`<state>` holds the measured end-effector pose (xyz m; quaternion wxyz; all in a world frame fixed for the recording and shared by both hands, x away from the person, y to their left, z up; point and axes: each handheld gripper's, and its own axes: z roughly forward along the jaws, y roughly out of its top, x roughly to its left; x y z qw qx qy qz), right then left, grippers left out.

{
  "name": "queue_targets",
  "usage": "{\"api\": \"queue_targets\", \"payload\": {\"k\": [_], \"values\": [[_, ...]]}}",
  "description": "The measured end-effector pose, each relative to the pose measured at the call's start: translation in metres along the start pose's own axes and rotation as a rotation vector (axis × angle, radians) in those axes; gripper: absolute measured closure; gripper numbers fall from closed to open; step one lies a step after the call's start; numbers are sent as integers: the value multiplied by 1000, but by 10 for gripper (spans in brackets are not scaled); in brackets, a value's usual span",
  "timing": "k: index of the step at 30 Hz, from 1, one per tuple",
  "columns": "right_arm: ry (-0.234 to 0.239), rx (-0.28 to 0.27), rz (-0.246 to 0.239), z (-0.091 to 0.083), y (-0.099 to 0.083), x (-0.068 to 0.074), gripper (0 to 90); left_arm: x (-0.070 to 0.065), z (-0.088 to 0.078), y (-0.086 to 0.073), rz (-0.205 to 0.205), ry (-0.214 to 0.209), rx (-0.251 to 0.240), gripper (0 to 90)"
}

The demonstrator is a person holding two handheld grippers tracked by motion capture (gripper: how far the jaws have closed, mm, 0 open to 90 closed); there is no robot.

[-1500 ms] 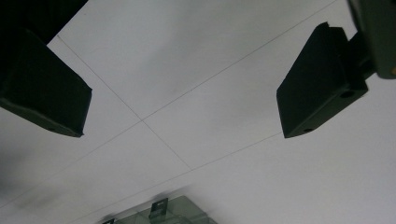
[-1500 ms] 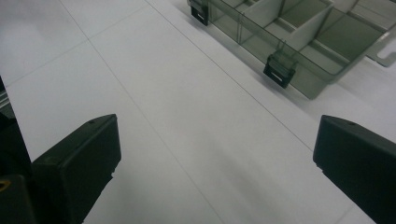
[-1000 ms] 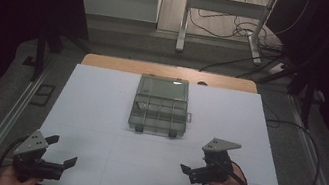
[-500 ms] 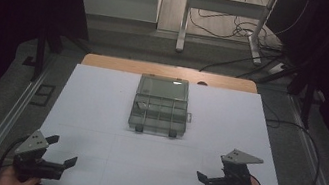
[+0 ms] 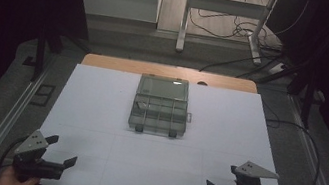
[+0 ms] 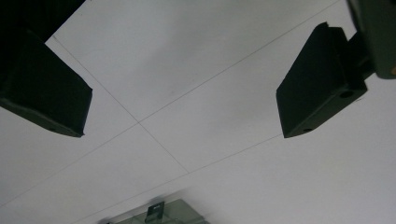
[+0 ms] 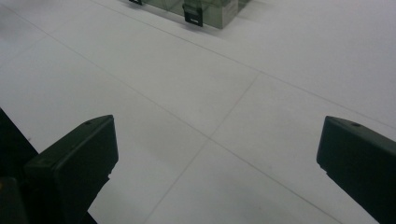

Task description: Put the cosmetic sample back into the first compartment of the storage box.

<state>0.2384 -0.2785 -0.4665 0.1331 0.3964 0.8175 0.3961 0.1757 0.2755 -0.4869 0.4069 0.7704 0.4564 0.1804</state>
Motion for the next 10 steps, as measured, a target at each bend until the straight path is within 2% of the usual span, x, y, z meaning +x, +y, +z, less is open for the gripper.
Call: {"api": "queue_targets", "payload": {"k": [3, 5, 10], "values": [[-16, 10, 7, -1, -5, -2, 0, 0, 0, 0, 2, 1, 0, 40], [-19, -17, 27, -4, -6, -4, 0, 0, 0, 0, 3, 2, 4, 39], [-23, -3, 24, -2, -6, -3, 0, 0, 1, 1, 0, 2, 3, 39]]}}
